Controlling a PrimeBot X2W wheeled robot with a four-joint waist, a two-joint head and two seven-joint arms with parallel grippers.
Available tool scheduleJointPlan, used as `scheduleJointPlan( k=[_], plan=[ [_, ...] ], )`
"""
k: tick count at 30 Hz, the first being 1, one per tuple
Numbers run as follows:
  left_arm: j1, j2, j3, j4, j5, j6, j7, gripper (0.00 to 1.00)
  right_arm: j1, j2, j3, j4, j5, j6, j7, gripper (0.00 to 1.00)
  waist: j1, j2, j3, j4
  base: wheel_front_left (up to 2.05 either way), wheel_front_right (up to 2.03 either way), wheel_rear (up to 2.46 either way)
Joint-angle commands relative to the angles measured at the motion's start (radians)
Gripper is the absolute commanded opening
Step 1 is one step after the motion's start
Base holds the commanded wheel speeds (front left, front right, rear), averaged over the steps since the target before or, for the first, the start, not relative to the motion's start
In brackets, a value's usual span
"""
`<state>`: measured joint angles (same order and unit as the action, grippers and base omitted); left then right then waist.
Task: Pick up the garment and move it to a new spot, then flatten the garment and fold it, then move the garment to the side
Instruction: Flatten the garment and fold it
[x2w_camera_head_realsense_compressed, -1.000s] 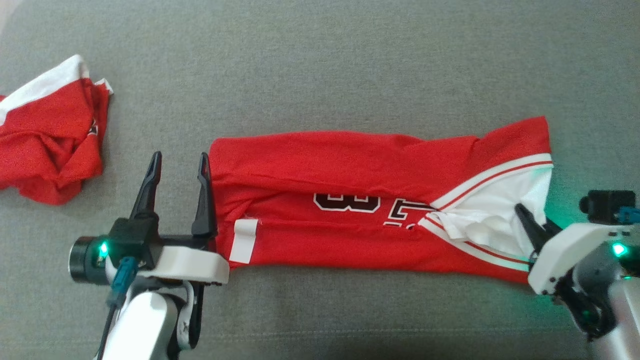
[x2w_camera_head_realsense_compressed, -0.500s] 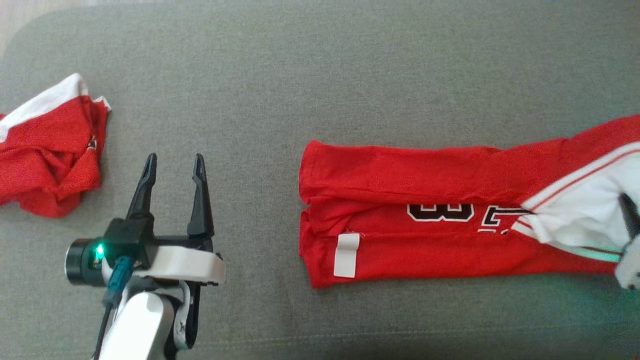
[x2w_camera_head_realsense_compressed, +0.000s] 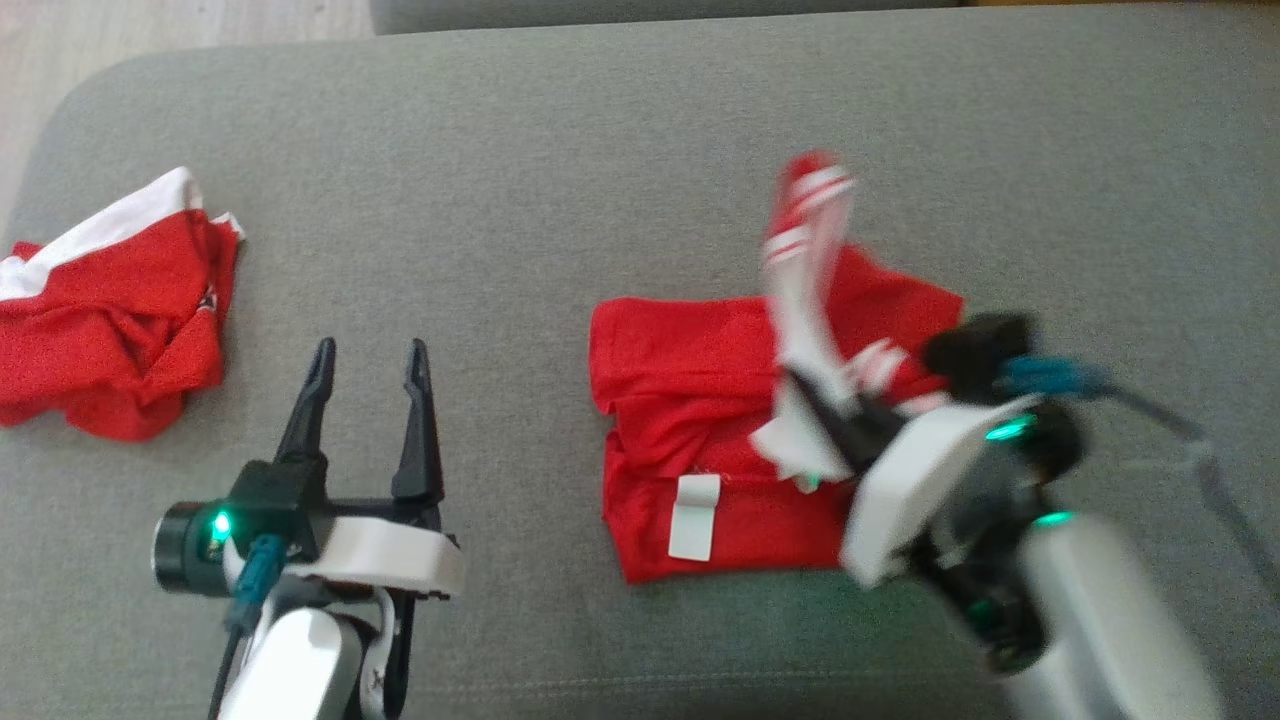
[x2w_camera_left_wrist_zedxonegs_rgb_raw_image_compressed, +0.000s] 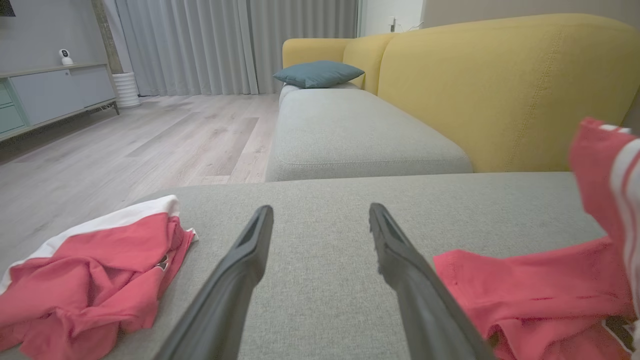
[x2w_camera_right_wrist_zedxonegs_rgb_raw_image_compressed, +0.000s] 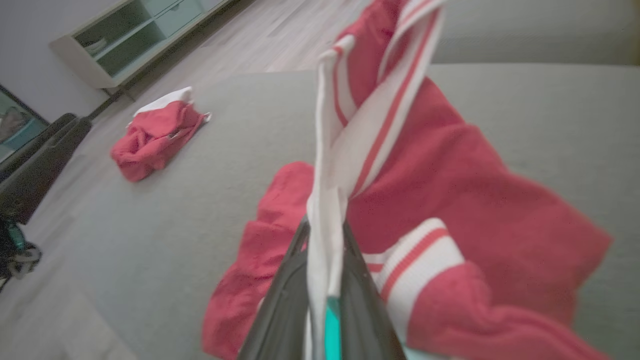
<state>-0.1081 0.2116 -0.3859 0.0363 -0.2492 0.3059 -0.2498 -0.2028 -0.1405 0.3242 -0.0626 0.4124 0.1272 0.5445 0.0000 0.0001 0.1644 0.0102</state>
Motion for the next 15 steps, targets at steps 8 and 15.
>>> scheduleJointPlan(
  k=[8, 15],
  plan=[
    [-0.051, -0.005, 0.012, -0.015, 0.007, -0.014, -0.012, 1.00, -0.059, 0.084, 0.148, 0.163, 0.074, 0.003, -0.089, 0.00, 0.0000, -0.0001, 0.013, 0.044, 0.00, 0.00, 0.00],
    [-0.052, -0.003, 0.015, -0.007, 0.007, -0.013, -0.012, 1.00, -0.091, 0.090, 0.166, 0.241, 0.115, 0.003, -0.240, 1.00, 0.0000, -0.0001, 0.020, 0.048, 0.00, 0.00, 0.00]
  ],
)
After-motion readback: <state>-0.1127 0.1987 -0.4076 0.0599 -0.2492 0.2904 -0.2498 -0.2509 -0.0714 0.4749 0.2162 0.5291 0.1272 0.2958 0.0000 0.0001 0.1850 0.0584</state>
